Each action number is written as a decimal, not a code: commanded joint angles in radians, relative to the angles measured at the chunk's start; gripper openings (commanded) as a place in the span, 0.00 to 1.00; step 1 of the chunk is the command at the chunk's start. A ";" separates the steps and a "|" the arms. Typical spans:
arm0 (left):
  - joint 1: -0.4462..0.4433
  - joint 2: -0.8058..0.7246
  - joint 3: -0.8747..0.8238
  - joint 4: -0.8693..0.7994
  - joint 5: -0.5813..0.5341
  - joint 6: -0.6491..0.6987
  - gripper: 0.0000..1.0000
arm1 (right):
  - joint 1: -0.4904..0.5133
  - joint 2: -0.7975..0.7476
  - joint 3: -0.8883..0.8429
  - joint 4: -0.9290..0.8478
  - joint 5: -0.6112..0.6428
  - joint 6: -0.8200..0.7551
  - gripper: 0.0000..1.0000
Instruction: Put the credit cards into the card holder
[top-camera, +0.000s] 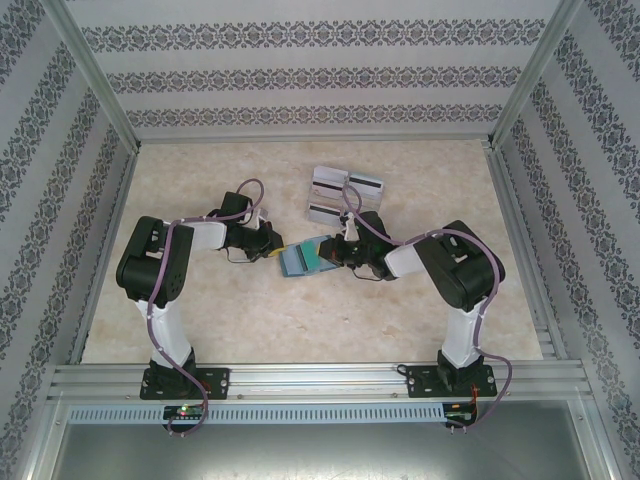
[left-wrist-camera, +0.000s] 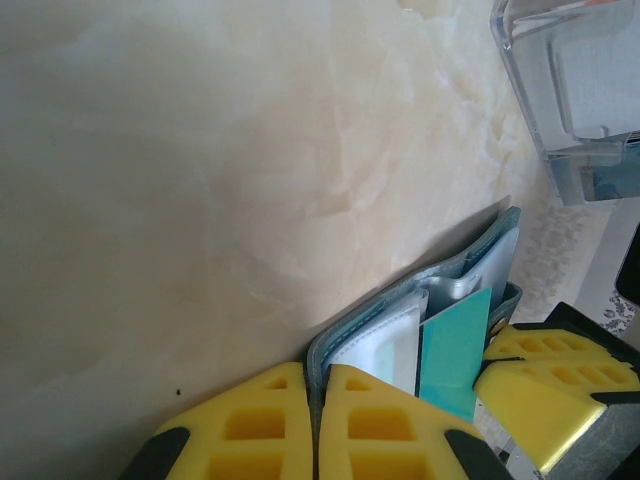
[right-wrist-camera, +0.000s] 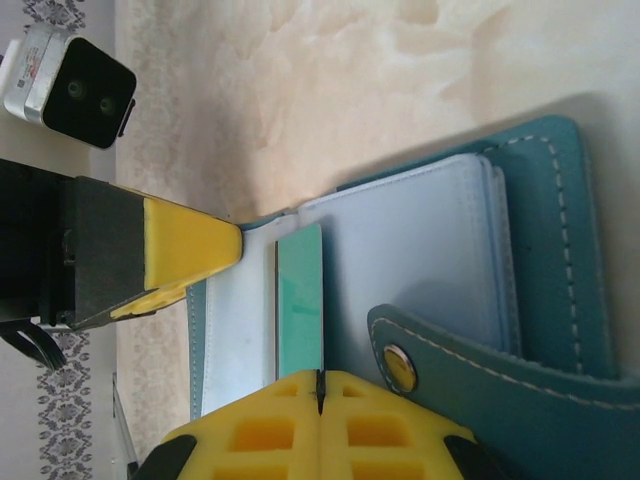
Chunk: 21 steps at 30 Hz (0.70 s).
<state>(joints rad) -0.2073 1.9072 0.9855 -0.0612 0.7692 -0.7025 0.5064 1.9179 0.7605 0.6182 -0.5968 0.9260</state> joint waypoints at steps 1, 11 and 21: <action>0.005 -0.023 -0.013 0.003 -0.031 -0.003 0.04 | -0.004 0.013 0.003 0.061 0.030 0.012 0.00; 0.005 -0.025 -0.003 -0.007 -0.034 -0.001 0.05 | 0.027 0.056 0.058 0.046 -0.052 0.015 0.00; 0.005 -0.028 -0.010 -0.001 -0.037 -0.009 0.10 | 0.027 0.049 0.039 -0.006 -0.097 -0.003 0.00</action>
<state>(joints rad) -0.2073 1.9064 0.9855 -0.0612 0.7624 -0.7052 0.5217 1.9591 0.8032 0.6201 -0.6598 0.9398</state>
